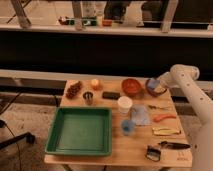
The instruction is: Wipe purple bowl with sponge
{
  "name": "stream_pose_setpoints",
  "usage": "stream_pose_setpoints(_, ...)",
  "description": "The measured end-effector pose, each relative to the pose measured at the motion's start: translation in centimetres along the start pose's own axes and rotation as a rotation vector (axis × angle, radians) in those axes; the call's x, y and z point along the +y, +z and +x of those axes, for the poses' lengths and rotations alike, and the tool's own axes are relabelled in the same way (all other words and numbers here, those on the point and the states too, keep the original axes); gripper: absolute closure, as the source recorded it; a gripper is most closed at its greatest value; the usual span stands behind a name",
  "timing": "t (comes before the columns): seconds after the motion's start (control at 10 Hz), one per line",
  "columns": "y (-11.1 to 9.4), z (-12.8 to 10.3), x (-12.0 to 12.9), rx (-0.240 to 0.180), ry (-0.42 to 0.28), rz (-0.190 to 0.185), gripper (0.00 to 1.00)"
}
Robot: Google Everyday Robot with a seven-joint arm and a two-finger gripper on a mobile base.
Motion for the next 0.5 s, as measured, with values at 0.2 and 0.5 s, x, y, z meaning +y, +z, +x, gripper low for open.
stream_pose_setpoints(0.2,0.6,1.6,-0.4,0.030,0.015,0.002,1.00)
stream_pose_setpoints(0.5,1.9,2.6,-1.5,0.065,0.026,0.017,1.00)
